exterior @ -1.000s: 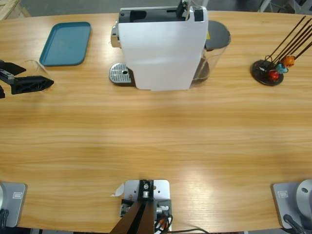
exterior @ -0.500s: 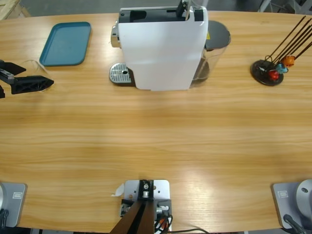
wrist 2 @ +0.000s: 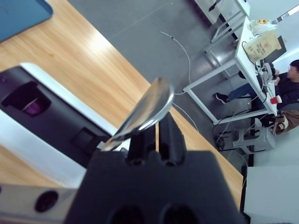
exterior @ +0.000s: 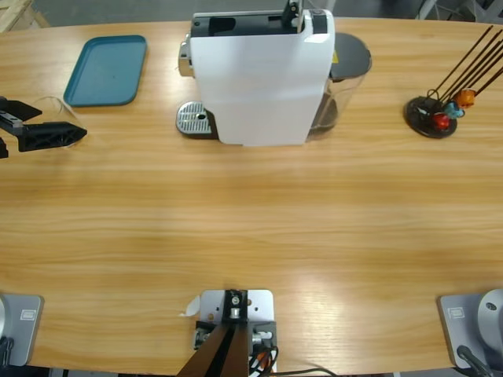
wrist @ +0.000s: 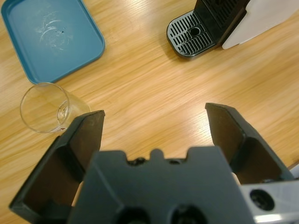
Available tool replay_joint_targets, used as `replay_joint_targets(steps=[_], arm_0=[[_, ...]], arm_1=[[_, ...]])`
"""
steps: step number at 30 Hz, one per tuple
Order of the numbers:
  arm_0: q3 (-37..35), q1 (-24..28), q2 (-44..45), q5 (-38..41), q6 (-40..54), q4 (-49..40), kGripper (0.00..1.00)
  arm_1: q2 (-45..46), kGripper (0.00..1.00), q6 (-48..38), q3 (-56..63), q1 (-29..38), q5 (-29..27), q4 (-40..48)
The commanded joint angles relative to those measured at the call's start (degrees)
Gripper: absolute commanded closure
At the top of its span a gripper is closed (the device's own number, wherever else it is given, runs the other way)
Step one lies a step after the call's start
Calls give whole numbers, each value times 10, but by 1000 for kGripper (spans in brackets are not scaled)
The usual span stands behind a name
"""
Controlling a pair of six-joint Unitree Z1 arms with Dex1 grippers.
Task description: Pour coffee
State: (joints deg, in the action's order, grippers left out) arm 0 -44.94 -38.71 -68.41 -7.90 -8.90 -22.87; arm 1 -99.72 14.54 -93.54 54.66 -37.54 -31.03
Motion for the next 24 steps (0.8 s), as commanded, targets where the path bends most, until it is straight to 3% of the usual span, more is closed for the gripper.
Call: replay_joint_targets(steps=[1, 24], arm_0=[[17, -6, -15, -6, -2, 7, 64], [15, -6, -23, -3, -2, 6, 64]], arm_1=[[-75, 1000, -3, -33, 43, -5, -15], [-149, 1000, -44, -43, 74, 3, -14]])
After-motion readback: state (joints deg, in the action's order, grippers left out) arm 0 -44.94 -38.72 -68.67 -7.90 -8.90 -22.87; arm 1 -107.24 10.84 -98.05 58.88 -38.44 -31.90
